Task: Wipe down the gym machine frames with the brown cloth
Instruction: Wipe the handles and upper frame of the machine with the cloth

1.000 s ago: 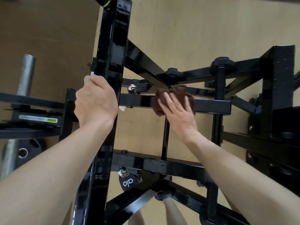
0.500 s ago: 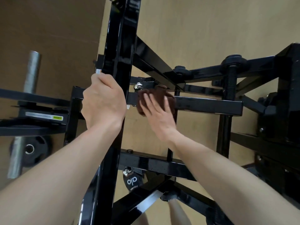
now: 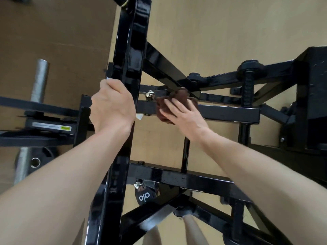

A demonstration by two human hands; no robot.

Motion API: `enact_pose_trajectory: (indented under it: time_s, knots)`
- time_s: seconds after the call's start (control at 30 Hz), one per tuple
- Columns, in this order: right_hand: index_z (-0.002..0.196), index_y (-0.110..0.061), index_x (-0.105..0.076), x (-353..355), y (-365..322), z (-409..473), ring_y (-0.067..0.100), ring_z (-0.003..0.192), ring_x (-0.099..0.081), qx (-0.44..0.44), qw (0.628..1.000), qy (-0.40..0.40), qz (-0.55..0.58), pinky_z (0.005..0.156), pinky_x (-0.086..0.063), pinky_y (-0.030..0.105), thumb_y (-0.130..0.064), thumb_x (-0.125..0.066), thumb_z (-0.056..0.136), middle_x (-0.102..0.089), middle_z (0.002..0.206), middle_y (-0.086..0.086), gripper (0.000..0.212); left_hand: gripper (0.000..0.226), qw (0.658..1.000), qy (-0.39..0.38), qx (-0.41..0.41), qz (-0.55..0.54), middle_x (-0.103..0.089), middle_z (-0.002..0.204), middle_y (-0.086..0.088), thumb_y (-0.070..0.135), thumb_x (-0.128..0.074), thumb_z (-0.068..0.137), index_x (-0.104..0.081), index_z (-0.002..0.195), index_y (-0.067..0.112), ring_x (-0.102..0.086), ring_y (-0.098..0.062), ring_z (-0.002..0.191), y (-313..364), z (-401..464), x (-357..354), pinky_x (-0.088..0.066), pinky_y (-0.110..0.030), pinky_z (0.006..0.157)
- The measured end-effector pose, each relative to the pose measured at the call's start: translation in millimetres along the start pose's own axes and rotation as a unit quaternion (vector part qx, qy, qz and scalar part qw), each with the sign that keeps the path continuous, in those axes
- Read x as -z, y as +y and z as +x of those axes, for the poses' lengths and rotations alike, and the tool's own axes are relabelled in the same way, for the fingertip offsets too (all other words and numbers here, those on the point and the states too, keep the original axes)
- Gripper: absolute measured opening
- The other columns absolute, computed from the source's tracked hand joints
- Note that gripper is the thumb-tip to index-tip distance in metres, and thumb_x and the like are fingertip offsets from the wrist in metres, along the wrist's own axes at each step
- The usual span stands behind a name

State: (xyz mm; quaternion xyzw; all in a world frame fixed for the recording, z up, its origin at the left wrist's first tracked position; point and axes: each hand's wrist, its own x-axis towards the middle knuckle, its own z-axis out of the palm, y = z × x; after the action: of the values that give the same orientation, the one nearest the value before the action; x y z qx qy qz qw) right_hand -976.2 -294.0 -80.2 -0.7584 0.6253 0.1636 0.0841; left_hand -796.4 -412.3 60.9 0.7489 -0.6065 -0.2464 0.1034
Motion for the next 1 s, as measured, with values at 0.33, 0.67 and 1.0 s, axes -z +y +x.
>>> enact_pose_trajectory:
  time_s: [0.33,0.67,1.0]
  knots:
    - [0.158,-0.018,-0.038,36,9,-112,0.031,0.153,-0.025,-0.211,0.963,0.013,0.169,0.120,-0.032,0.054,0.005,-0.063,0.094,-0.031,0.165,0.011,0.072,0.052,0.986,-0.108,0.035,-0.123,-0.053,0.119,-0.006,0.055,-0.019,0.107,-0.037,0.136,0.017,-0.052,-0.026,0.102,0,-12,24,-0.034,-0.039,0.084]
    - [0.157,-0.038,-0.037,-8,-168,-92,0.025,0.159,-0.008,0.131,0.959,-0.079,0.238,0.124,-0.016,0.057,-0.041,-0.049,0.106,-0.016,0.172,-0.001,0.052,0.069,0.994,-0.028,-0.093,0.041,-0.065,0.121,-0.010,0.069,-0.036,0.098,-0.037,0.144,0.018,-0.064,-0.030,0.103,-99,-100,34,-0.040,-0.036,0.075]
    - [0.158,-0.045,-0.030,-24,-101,-185,0.031,0.157,-0.012,0.018,0.984,-0.091,0.151,0.118,-0.034,0.057,-0.032,-0.058,0.102,-0.013,0.172,0.005,0.063,0.065,0.995,-0.027,-0.083,0.048,-0.065,0.117,-0.012,0.066,-0.038,0.099,-0.040,0.142,0.018,-0.064,-0.034,0.098,-98,-100,34,-0.039,-0.037,0.069]
